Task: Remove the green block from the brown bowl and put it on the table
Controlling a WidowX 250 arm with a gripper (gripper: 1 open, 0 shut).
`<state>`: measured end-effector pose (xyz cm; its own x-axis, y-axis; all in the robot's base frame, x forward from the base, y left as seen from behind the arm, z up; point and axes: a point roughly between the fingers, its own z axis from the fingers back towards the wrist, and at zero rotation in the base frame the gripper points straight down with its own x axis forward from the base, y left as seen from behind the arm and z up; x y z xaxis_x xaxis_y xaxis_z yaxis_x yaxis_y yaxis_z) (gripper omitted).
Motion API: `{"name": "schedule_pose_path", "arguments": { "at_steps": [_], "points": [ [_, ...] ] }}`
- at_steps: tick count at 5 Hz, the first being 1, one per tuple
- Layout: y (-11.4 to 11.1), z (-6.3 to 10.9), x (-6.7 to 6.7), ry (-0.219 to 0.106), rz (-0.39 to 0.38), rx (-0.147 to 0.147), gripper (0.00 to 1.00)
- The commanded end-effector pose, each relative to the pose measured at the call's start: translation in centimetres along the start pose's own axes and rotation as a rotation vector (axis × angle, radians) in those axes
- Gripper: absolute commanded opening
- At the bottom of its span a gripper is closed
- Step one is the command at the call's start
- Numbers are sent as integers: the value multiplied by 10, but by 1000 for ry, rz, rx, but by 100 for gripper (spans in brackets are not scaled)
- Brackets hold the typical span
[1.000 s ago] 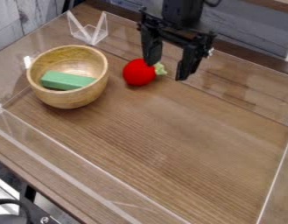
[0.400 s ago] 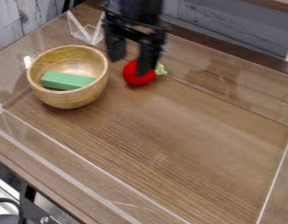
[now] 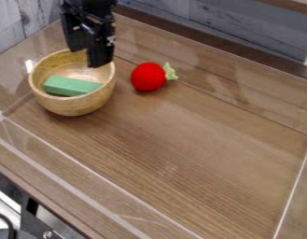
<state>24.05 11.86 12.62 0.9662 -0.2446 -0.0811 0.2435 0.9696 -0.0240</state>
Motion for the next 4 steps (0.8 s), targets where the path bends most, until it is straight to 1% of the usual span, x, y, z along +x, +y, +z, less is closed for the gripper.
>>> {"name": "schedule_pose_path", "arguments": {
  "at_steps": [1,2,3,4],
  "points": [
    [27,8,2,-45,-61,36,100],
    [45,-15,-4,-45,-50,37,100],
    [59,-41,-6,-46,-44,35,100],
    [66,-49,3,-60,0,36,100]
  ]
}}
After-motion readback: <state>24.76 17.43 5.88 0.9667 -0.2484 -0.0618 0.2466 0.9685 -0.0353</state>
